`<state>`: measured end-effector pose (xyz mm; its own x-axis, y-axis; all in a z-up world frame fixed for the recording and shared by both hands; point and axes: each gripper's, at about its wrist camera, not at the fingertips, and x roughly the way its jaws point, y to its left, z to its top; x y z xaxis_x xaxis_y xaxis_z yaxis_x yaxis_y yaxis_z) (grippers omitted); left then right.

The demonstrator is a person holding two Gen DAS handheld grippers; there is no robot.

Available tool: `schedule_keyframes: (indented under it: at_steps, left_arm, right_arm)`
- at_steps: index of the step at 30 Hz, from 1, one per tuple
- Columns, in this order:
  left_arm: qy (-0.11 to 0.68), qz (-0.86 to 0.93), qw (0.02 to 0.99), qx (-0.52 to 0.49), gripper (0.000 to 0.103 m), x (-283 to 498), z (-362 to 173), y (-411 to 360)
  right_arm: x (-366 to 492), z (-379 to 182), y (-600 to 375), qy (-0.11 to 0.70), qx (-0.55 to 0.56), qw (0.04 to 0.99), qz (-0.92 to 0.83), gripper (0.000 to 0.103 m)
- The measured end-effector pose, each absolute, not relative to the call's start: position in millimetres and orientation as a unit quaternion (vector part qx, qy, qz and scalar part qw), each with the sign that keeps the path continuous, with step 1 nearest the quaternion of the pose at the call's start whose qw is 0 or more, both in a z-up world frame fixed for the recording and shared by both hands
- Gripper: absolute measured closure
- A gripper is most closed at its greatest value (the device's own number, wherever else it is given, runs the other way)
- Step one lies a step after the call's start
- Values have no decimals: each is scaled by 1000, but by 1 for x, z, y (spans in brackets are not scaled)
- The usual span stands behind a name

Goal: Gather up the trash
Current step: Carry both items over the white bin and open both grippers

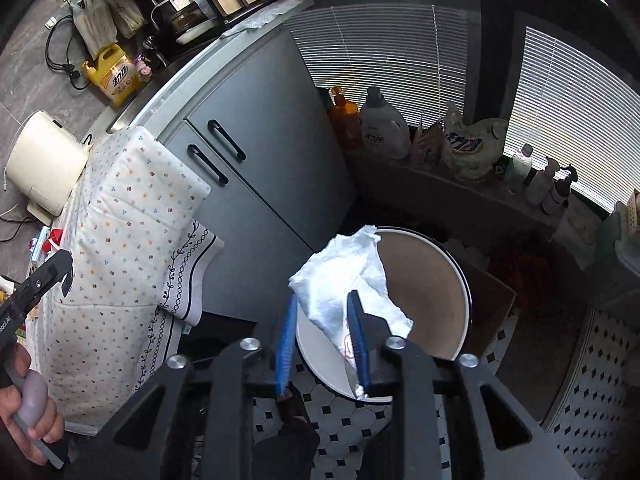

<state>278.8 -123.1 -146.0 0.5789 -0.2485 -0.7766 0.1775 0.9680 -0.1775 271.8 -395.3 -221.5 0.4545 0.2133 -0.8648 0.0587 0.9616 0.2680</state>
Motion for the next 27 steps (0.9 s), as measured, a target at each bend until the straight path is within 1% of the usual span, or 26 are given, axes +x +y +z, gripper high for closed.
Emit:
schedule_keyframes:
  at_steps: [1,8,12,16,19,20,21,22,24,27]
  left_arm:
    - [445,-123,886,-41,60,278,-149,-129]
    - [466,-148,871,-46,60,277,-179,-173]
    - [476,-174,861,-42,60,281,-193,-204]
    - [483,-205,851,-29,60,284,-200,-235]
    - [484,-232,844,-20,59,286,-199,-257]
    - [483,-242,842,-17,58,287,-197,-263]
    - [480,-250,841,-14,51,287,-194,-268]
    - [477,-257,841,-11,41,288,-191,-272]
    - [468,-265,843,-5,28,288,-183,-276]
    - [460,-265,848,-1,20,291,-172,-272]
  right_arm:
    - [269,-221,-399,517,127,845,47,46]
    - [251,-221,-440,520,121,845,23,47]
    - [238,-214,-468,514,126,849,-3,45]
    - [226,-209,-493,507,136,851,-34,40]
    - [218,-205,-507,501,143,852,-53,40]
    - [215,-203,-510,499,146,852,-58,39]
    - [213,-202,-513,497,149,852,-63,39]
    - [212,-201,-515,495,153,853,-66,39]
    - [209,-198,-517,490,158,854,-73,36]
    - [207,-194,-514,485,163,856,-77,30]
